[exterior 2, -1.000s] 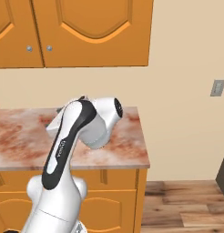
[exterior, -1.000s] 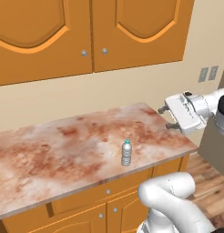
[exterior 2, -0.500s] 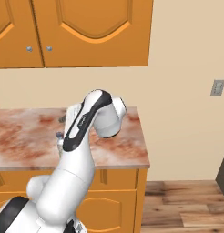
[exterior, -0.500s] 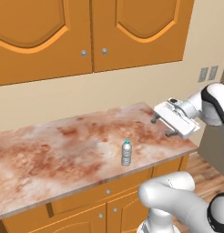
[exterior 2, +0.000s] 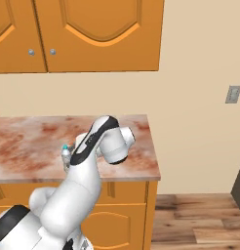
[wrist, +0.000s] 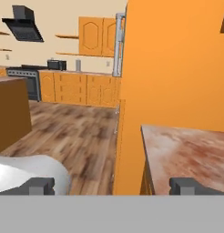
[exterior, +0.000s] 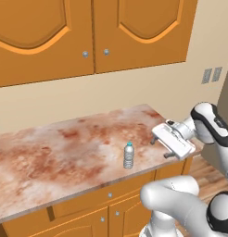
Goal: Place the drinks on the dining counter in a tight cluster.
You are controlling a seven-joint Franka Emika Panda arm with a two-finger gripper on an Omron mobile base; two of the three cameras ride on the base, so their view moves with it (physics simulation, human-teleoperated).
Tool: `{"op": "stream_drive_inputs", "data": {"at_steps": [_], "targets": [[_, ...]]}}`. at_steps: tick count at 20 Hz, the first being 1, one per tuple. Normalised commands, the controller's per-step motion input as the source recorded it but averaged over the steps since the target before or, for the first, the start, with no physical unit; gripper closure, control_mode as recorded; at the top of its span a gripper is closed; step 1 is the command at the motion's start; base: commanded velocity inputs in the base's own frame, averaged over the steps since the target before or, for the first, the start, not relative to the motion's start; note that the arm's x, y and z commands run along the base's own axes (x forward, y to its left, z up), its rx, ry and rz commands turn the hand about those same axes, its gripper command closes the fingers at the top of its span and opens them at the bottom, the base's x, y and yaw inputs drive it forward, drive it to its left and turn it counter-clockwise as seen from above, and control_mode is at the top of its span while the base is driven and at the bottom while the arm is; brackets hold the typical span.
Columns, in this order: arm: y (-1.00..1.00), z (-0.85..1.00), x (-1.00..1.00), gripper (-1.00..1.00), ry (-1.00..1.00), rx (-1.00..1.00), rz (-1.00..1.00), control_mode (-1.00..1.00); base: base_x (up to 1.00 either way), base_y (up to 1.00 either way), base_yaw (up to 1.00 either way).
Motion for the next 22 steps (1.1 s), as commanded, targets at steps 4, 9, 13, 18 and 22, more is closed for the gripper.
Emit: {"op": "stream_drive_inputs", "data": {"at_steps": [4, 9, 13, 18, 22], "targets": [[0.0, -0.39, 0.26, -1.0, 0.03, 0.0, -0.04, -1.0, 0.0, 0.0, 0.0], [-0.01, -0.04, 0.53, -1.0, 0.04, 0.06, -0.07, -1.0, 0.0, 0.0, 0.0], [-0.11, -0.12, 0.25, -1.0, 0.03, 0.06, 0.0, -1.0, 0.0, 0.0, 0.0], [-0.02, -0.17, 0.05, -1.0, 0.05, 0.02, 0.0, -1.0, 0.0, 0.0, 0.0], [0.0, -0.19, 0.28, -1.0, 0.08, 0.0, 0.01, -1.0, 0.0, 0.0, 0.0]]}}
